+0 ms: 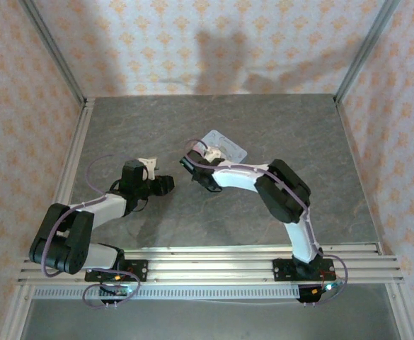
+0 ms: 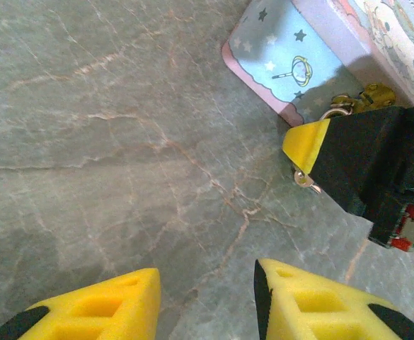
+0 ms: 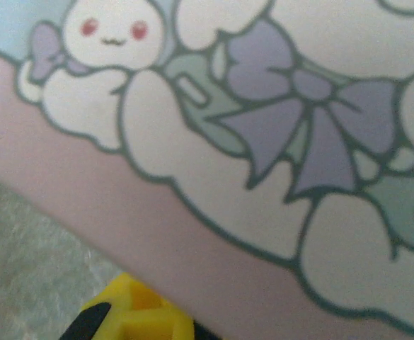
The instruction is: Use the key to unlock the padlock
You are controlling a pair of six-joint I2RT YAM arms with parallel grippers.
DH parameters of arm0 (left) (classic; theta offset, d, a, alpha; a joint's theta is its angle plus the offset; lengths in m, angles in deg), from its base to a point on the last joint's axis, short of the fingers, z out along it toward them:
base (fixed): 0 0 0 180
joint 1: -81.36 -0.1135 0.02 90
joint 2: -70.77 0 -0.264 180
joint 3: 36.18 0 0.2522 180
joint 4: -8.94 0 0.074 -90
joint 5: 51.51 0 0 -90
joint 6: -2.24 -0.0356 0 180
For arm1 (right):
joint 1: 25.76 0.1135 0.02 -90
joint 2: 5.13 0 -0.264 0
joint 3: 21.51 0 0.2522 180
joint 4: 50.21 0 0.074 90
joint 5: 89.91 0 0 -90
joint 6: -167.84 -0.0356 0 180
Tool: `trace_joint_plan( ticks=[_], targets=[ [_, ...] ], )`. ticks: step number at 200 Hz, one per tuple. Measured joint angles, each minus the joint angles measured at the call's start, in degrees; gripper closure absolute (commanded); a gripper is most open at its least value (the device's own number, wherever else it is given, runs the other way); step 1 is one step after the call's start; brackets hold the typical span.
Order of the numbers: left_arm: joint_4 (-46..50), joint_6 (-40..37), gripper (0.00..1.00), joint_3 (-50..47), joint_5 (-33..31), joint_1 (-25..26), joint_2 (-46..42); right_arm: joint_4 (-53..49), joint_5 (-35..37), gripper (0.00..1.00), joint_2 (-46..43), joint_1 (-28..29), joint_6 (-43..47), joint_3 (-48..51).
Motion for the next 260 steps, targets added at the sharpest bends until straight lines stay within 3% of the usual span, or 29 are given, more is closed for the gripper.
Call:
trace_joint_plan(
  ticks=[32, 62, 113, 135, 186, 260],
  targets=[
    [0.44, 6.51, 0.6, 0.07, 3.48, 0.02, -3.63, 11.1, -9.62, 1.0, -8.5, -2.97, -2.14, 13.14],
    [0.37, 15.1, 0.61, 0.07, 4.0, 0.17, -7.1, 19.28, -15.82, 1.0, -10.99, -5.64, -5.75, 18.82],
    [-3.52, 29.16, 0.62, -2.8, -4.07, 8.85, -11.52, 29.4, -19.5, 1.0, -11.04, -6.88, -10.93, 21.2],
    [-8.35, 34.4, 0.67, -3.76, -5.51, 11.85, -8.2, 34.34, -20.37, 1.0, -11.04, -7.13, -13.2, 22.27],
    [-22.32, 42.51, 0.76, -3.98, -5.11, 12.09, 4.63, 43.82, -22.08, 1.0, -11.04, -7.21, -17.16, 24.92],
    [-39.43, 50.21, 0.81, 0.72, -4.5, 12.09, 18.27, 43.41, -24.26, 1.0, -11.37, -7.21, -17.84, 24.76]
  ],
)
